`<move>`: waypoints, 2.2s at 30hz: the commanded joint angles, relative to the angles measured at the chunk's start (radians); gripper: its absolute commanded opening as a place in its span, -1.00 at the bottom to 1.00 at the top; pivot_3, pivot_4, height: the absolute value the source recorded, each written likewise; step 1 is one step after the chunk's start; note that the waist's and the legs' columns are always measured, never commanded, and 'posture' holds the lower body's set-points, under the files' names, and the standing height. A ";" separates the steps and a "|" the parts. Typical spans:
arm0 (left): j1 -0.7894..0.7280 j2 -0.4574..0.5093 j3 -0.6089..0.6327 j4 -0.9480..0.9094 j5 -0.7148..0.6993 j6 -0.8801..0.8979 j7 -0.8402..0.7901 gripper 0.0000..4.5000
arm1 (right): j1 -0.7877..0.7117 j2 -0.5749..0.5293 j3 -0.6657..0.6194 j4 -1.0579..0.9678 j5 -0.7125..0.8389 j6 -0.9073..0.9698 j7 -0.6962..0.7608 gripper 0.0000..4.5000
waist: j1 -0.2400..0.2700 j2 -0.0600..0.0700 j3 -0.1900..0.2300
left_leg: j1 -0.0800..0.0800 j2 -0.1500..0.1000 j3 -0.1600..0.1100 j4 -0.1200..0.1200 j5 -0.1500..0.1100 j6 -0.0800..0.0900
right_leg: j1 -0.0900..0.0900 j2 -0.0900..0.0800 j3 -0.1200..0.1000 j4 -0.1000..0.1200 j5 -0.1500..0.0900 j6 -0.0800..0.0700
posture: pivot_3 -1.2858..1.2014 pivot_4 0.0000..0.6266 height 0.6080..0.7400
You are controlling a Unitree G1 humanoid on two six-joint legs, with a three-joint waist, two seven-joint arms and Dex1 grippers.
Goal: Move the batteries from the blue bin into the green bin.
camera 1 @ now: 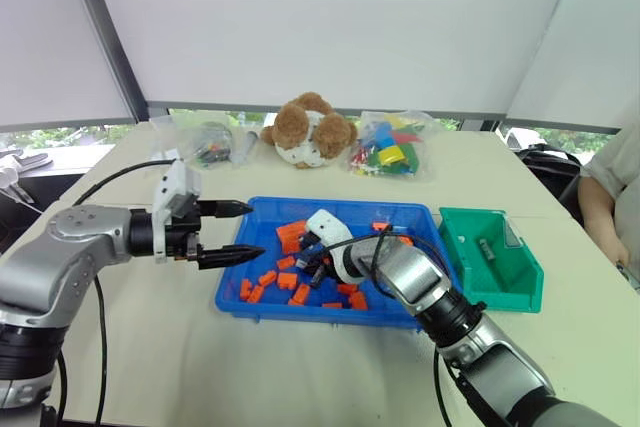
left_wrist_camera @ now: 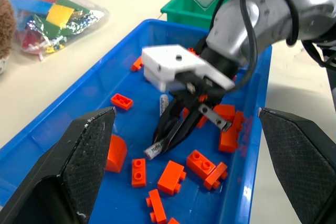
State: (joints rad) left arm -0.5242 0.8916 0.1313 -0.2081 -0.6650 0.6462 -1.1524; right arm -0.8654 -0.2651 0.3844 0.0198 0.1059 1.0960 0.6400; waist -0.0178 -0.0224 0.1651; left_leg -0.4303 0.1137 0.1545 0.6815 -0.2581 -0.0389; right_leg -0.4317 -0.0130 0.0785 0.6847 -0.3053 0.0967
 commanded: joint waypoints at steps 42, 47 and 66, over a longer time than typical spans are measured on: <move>-0.045 -0.030 -0.035 0.027 0.017 -0.026 -0.044 1.00 | 0.142 -0.474 -0.177 -0.332 0.264 -0.042 0.138 0.98 | 0.005 -0.001 0.000 | -0.002 0.000 0.000 0.001 -0.003 0.005 | -0.002 -0.001 0.001 -0.001 0.000 0.000 | 0.03 -0.52 0.80; -0.041 -0.024 -0.026 0.011 0.009 -0.018 -0.033 1.00 | 0.072 -0.415 -0.024 -0.105 0.120 -0.258 0.161 0.98 | -0.002 -0.001 0.000 | -0.002 0.000 0.000 0.000 -0.002 0.004 | -0.002 0.000 0.001 -0.001 0.000 0.000 | 0.03 -0.52 0.80; -0.028 -0.015 -0.005 -0.019 0.003 -0.002 -0.008 1.00 | -0.055 -0.234 0.078 0.353 -0.111 -0.572 0.321 0.87 | -0.002 -0.001 0.000 | -0.002 0.000 0.001 0.000 0.000 0.000 | -0.003 0.000 0.001 0.000 0.000 0.000 | 0.03 -0.52 0.80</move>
State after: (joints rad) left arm -0.5458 0.8639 0.0953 -0.2021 -0.6462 0.6466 -1.1587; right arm -0.9004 -0.5085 0.4676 0.3622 0.0134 0.5451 0.9525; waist -0.0199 -0.0230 0.1649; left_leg -0.4328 0.1137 0.1551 0.6819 -0.2582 -0.0387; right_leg -0.4343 -0.0128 0.0792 0.6845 -0.3053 0.0968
